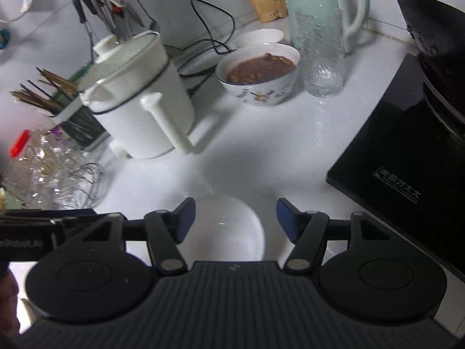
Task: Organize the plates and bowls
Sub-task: 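Close both grippers on the white bowl rim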
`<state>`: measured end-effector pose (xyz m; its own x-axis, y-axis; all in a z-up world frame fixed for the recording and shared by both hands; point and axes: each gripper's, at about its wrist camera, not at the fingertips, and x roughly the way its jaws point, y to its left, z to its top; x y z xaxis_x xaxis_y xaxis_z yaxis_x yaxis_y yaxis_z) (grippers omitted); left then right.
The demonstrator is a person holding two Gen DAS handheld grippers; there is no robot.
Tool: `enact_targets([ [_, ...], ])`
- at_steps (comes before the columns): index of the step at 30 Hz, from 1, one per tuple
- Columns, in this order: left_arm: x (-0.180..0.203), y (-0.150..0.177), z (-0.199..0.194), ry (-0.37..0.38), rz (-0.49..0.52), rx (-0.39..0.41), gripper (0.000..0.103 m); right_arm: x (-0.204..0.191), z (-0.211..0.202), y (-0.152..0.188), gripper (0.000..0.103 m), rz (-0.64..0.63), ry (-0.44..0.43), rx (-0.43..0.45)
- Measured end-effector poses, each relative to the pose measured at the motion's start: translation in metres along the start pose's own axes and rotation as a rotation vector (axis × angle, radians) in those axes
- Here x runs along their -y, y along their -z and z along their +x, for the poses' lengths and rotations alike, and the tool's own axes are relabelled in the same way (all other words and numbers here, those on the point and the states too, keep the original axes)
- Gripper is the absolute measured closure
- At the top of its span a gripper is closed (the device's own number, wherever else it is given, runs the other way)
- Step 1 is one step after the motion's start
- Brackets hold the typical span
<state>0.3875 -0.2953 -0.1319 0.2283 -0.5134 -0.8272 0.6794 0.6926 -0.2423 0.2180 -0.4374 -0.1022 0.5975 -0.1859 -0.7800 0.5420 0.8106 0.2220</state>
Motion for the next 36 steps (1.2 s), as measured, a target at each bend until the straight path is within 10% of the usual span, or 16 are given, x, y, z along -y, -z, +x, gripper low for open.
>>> enact_targets([
  [17, -0.011, 0.010, 0.070, 0.009, -0.097, -0.103, 0.038, 0.024, 0.037, 0.008, 0.049, 0.065, -0.010, -0.126],
  [36, -0.015, 0.020, 0.077, 0.036, -0.159, -0.155, 0.085, 0.016, 0.055, 0.019, 0.088, 0.011, -0.014, -0.213],
])
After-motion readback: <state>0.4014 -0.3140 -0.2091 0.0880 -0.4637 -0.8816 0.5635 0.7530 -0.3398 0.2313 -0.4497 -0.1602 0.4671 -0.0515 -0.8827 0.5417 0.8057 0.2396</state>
